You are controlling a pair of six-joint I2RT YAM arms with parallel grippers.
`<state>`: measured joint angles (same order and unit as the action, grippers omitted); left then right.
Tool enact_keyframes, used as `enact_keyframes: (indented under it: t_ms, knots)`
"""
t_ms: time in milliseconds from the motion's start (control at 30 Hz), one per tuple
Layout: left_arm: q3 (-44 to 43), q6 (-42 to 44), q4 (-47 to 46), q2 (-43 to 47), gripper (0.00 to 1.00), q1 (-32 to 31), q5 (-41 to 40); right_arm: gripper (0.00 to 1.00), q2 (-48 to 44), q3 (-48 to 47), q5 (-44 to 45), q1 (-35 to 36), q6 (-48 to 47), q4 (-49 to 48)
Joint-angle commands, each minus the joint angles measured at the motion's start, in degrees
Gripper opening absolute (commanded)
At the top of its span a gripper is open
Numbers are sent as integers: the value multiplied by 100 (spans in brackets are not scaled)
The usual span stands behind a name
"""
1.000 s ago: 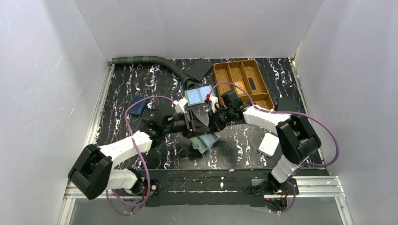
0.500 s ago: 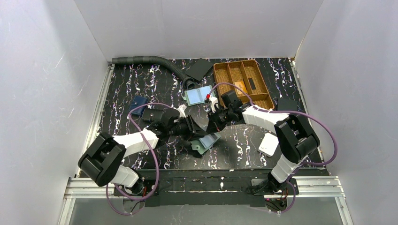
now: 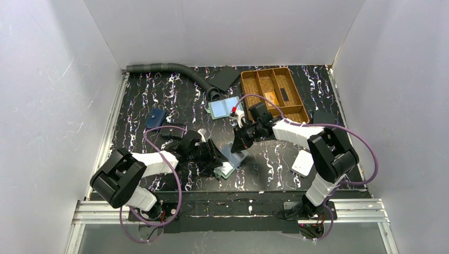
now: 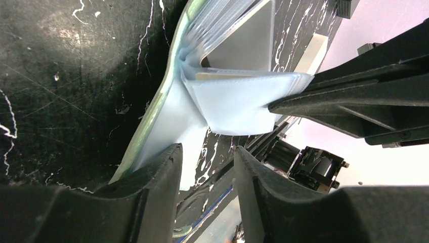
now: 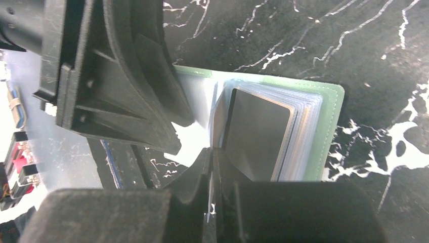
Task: Take the credit cards out of the card holder
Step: Remove the credit card from the card holder.
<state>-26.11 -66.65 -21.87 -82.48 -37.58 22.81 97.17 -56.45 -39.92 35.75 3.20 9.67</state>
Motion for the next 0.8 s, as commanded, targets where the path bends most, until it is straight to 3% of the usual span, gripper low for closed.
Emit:
enact_keyframes:
  t_ms: [0, 300, 633, 767]
  knots:
    - [-81, 255, -16, -128, 42, 70, 20, 14, 107, -11, -647, 29, 98, -277]
    - [229, 307, -209, -10, 43, 304, 119, 33, 208, -2, -1264, 28, 137, -343]
    - [637, 309, -275, 116, 40, 554, 113, 34, 185, 2, -1223, -15, 154, -319]
    - [629, 321, -292, 99, 40, 600, 155, 29, 176, -13, -1121, -15, 108, -240]
